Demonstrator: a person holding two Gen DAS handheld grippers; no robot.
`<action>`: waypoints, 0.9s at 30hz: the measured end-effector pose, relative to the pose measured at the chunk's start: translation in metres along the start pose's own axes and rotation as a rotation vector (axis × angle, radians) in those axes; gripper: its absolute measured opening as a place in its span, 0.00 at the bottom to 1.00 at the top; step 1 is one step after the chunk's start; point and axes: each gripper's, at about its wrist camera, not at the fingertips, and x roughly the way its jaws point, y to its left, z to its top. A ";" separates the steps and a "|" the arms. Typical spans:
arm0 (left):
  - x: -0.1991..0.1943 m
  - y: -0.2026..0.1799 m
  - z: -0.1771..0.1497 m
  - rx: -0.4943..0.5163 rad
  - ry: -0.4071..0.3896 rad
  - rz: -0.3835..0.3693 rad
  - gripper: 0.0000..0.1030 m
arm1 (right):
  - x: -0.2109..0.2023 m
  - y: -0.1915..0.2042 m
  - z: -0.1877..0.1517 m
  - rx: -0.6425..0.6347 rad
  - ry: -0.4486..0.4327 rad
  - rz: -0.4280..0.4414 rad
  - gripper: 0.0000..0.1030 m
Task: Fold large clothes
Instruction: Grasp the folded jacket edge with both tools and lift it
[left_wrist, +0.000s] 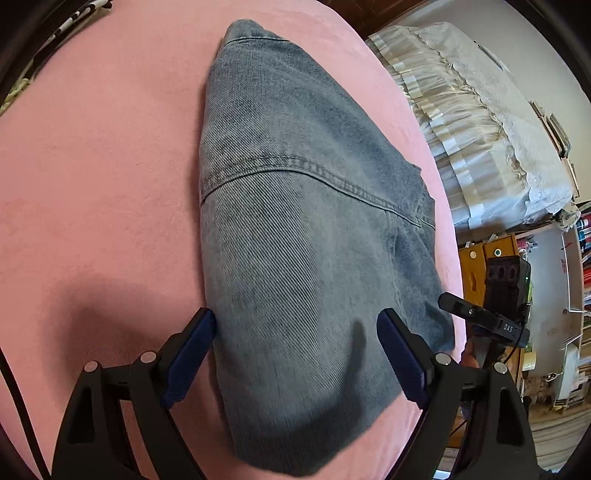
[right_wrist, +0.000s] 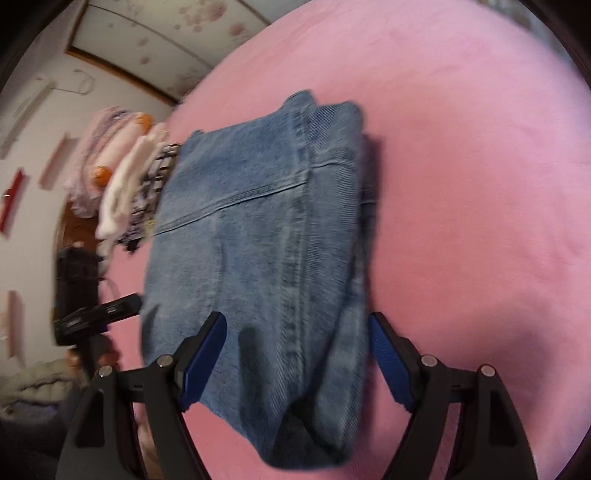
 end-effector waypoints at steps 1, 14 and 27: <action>0.003 0.002 0.002 -0.001 -0.001 -0.006 0.85 | 0.004 -0.001 0.001 -0.004 0.003 0.024 0.77; 0.042 0.001 0.019 0.055 0.000 -0.033 0.99 | 0.051 0.005 0.040 -0.063 0.029 0.150 0.69; 0.010 -0.031 0.006 0.117 -0.133 0.112 0.50 | 0.029 0.038 0.030 -0.071 -0.071 0.064 0.21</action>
